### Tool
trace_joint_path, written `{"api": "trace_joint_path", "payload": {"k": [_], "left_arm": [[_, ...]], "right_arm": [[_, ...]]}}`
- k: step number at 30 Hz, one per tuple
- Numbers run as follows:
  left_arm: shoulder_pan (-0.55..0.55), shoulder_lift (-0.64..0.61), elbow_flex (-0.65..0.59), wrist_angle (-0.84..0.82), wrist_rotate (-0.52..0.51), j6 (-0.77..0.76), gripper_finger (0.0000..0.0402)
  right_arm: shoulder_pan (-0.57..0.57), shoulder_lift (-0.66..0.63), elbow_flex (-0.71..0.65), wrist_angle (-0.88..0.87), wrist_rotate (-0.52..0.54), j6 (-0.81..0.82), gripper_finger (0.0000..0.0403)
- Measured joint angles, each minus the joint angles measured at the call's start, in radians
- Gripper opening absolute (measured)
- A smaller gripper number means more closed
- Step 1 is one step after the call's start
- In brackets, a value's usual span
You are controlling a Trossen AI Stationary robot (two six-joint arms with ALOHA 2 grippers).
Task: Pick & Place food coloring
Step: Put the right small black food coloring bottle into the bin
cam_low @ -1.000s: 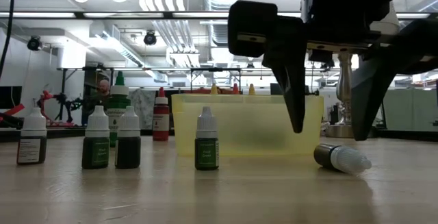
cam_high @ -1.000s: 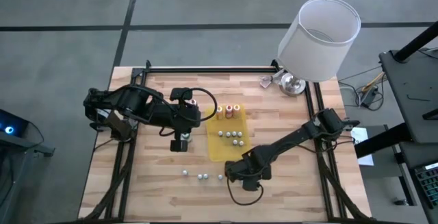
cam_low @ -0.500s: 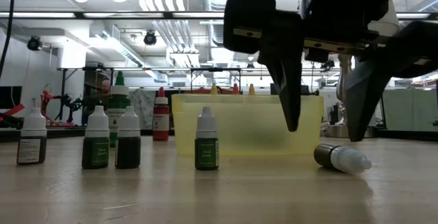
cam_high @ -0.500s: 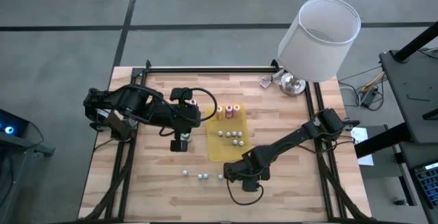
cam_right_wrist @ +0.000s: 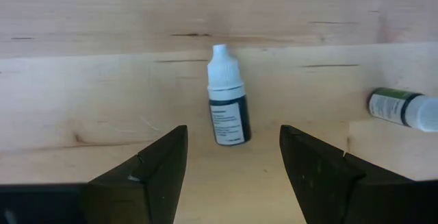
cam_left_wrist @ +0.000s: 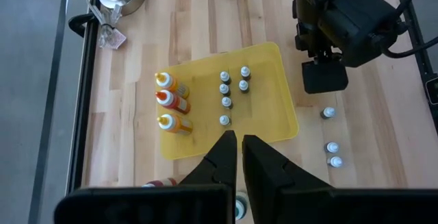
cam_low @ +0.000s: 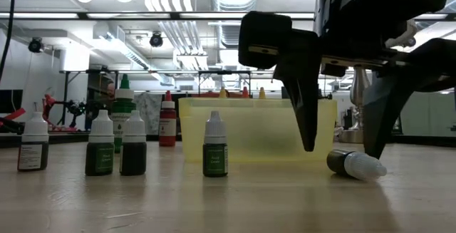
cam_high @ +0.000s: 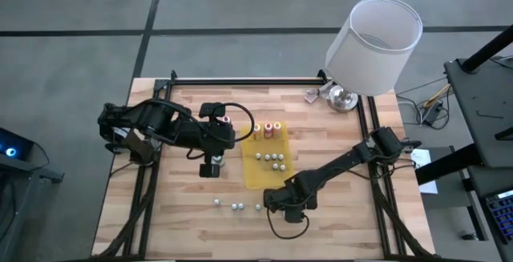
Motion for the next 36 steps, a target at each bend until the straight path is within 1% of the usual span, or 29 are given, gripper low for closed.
{"api": "trace_joint_path", "payload": {"k": [22,27,36], "left_arm": [[0.0,0.0,0.0,0.0,0.0,0.0,0.0],[0.0,0.0,0.0,0.0,0.0,0.0,0.0],[0.0,0.0,0.0,0.0,0.0,0.0,0.0]], "right_arm": [[0.0,0.0,-0.03,0.011,-0.022,0.0,0.022],[0.0,0.0,-0.03,0.015,-0.022,0.003,0.0195],[0.001,0.0,-0.033,0.016,-0.031,0.027,0.0121]]}}
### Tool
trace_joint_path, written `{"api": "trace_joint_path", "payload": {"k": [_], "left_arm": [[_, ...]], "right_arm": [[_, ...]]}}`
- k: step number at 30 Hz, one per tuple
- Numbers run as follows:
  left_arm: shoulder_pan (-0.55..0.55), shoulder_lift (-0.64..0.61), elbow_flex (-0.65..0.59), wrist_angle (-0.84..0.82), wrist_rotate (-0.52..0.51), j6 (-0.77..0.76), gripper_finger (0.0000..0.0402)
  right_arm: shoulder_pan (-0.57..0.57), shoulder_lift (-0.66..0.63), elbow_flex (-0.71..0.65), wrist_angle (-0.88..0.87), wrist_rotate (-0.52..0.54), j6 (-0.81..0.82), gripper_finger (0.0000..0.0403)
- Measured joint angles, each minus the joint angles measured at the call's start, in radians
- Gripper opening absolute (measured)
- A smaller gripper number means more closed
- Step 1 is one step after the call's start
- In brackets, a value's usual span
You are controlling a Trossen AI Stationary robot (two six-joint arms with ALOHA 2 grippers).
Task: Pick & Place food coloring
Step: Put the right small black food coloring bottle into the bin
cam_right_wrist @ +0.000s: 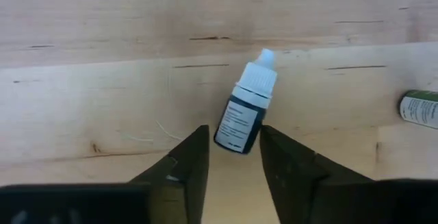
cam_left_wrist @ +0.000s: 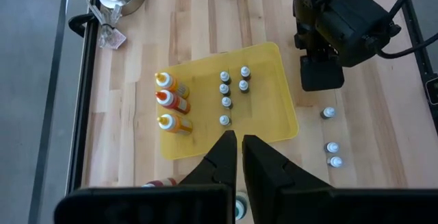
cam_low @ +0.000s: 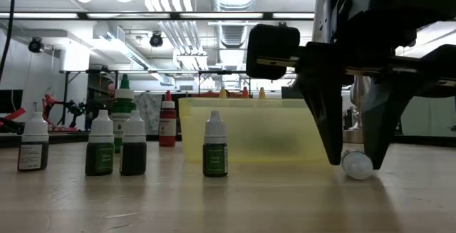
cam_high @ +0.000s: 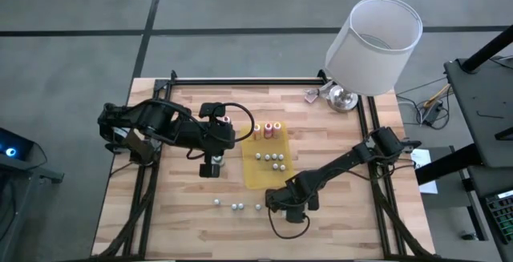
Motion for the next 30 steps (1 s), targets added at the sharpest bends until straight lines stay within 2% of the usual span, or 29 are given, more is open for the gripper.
{"api": "trace_joint_path", "payload": {"k": [10,23,30], "left_arm": [[0.0,0.0,0.0,0.0,0.0,0.0,0.0],[0.0,0.0,0.0,0.0,0.0,0.006,0.0],[0.0,0.0,0.0,0.0,0.0,0.006,0.0]], "right_arm": [[0.0,0.0,0.0,0.0,-0.002,0.06,0.007],[0.0,0.0,0.001,0.0,0.002,0.071,0.007],[0.0,-0.008,0.048,-0.023,0.063,0.136,0.007]]}}
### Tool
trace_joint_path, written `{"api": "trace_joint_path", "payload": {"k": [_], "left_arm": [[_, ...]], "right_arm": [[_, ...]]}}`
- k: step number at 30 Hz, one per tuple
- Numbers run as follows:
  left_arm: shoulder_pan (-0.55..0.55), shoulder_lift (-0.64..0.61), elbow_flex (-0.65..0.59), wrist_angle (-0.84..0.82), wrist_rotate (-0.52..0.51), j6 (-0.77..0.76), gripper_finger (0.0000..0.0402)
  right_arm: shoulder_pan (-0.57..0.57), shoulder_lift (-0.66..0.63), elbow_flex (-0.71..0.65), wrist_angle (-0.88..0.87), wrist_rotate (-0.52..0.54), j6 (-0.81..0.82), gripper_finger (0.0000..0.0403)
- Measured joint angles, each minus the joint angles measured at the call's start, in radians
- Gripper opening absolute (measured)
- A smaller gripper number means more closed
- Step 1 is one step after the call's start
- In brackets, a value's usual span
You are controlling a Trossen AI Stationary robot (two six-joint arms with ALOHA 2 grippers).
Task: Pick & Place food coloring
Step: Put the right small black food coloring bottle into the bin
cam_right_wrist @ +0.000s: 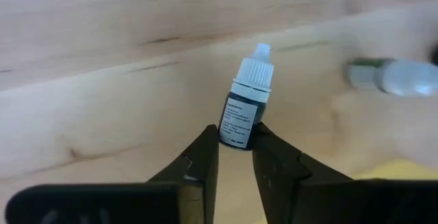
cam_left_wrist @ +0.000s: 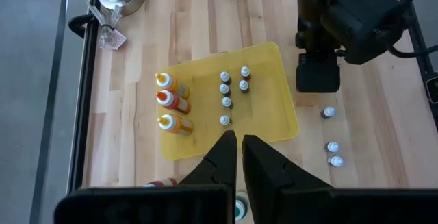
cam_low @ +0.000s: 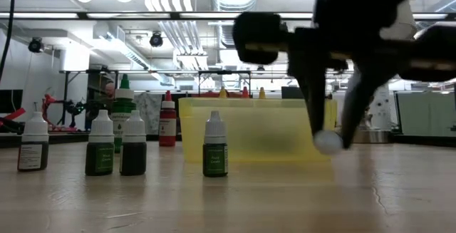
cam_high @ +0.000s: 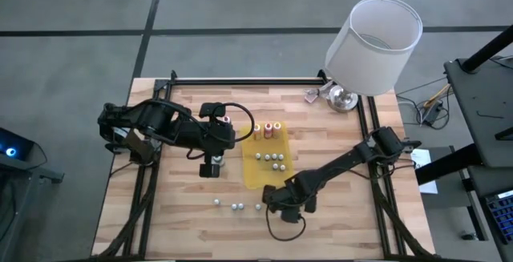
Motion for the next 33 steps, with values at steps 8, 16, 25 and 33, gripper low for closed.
{"api": "trace_joint_path", "payload": {"k": [8,16,25,33], "left_arm": [[0.0,0.0,0.0,0.001,0.001,-0.025,0.0],[0.001,0.0,0.0,0.008,0.003,-0.054,0.0],[0.005,0.0,0.0,0.008,0.001,-0.026,0.0],[0.006,0.0,0.0,0.008,-0.016,-0.007,0.0]], "right_arm": [[0.0,-0.002,0.148,-0.104,0.039,0.147,0.0069],[-0.002,-0.005,0.356,-0.255,0.09,0.32,0.0073],[-0.002,-0.005,0.626,-0.494,0.135,0.519,0.007],[-0.002,-0.006,0.843,-0.667,0.134,0.705,0.0071]]}}
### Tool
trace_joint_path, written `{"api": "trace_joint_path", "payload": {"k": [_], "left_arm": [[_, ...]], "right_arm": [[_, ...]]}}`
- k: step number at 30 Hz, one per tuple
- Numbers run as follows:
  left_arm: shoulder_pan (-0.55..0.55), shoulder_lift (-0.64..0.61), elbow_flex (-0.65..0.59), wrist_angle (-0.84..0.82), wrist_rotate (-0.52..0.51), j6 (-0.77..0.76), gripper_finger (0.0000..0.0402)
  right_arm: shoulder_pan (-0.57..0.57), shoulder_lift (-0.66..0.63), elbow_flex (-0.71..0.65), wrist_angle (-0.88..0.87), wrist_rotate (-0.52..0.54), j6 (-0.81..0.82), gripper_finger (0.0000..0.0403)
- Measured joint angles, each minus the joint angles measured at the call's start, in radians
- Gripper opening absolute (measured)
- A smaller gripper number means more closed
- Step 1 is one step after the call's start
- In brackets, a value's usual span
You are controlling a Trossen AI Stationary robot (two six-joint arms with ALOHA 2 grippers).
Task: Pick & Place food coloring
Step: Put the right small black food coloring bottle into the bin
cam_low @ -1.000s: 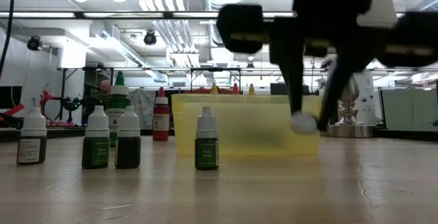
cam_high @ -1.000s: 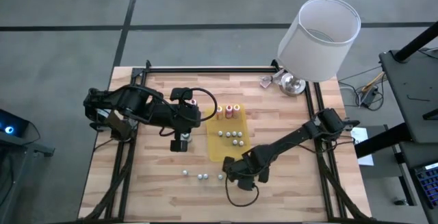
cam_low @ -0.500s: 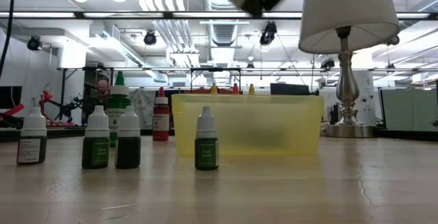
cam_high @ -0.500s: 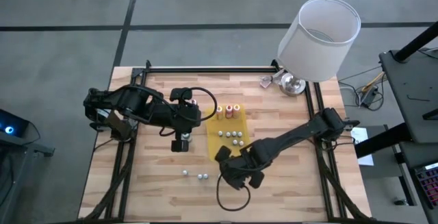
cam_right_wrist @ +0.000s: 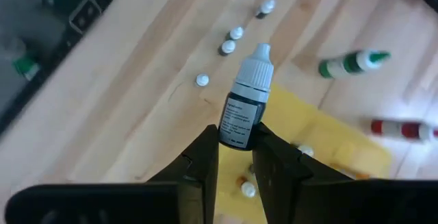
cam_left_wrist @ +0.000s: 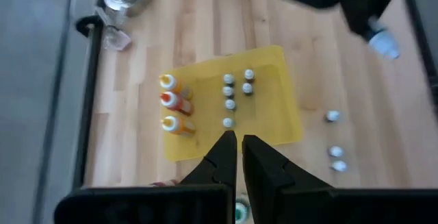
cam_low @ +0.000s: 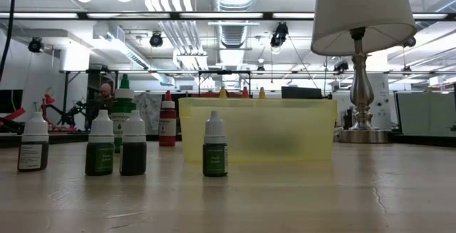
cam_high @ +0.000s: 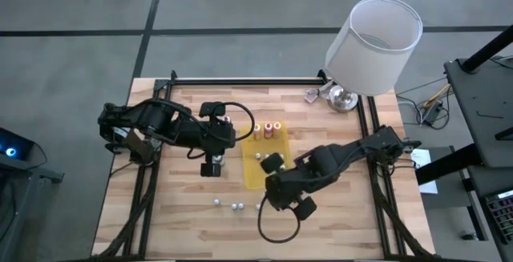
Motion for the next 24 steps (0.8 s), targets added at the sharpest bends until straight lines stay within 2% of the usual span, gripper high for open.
{"api": "trace_joint_path", "payload": {"k": [5,9,15,24], "left_arm": [[0.0,0.0,0.0,0.002,-0.134,0.01,0.0],[0.0,0.0,0.0,0.058,-0.218,0.086,0.0],[0.001,0.0,0.0,0.206,-0.221,0.242,0.0014],[0.014,0.0,0.0,0.357,-0.198,0.274,0.0098]], "right_arm": [[-0.009,-0.004,0.118,-0.093,0.001,0.181,0.007],[-0.019,-0.06,0.108,-0.098,0.022,0.319,0.0071],[-0.034,-0.144,0.109,-0.105,0.058,0.45,0.0069],[-0.056,-0.249,0.11,-0.106,0.204,0.46,0.0068]]}}
